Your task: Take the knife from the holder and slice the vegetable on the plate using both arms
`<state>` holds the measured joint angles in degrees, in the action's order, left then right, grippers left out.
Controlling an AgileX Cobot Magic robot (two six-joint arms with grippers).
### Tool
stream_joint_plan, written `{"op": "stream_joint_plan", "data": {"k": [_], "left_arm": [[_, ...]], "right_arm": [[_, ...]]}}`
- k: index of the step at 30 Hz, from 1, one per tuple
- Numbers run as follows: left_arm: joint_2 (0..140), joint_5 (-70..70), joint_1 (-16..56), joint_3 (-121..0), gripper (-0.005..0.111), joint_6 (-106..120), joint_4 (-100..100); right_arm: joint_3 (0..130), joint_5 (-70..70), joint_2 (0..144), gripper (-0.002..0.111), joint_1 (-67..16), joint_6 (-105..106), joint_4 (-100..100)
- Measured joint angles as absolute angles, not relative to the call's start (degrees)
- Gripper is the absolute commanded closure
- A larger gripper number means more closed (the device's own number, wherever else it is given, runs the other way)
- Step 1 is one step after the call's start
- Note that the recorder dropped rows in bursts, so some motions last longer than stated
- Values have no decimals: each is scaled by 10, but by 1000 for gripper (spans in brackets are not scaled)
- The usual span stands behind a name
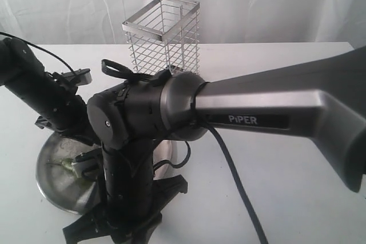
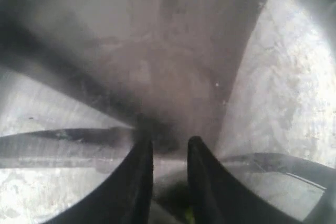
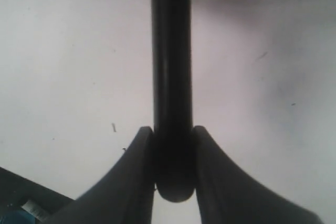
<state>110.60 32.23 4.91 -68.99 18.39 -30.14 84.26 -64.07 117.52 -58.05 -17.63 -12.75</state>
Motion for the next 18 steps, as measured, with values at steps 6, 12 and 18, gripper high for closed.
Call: {"op": "stream_joint_plan", "data": {"k": [6,12,18], "left_arm": [[1087,345,50,-711,74,184,-292],[1087,352,50,-711,74,184,-289],[1083,353,50,-711,74,190,-301]], "right_arm": [[843,-664,1175,108,-584,-159,-144],[843,-669,1175,108,-584,-152,-146],[843,-656,1175,108,-584,-159,-115]]}}
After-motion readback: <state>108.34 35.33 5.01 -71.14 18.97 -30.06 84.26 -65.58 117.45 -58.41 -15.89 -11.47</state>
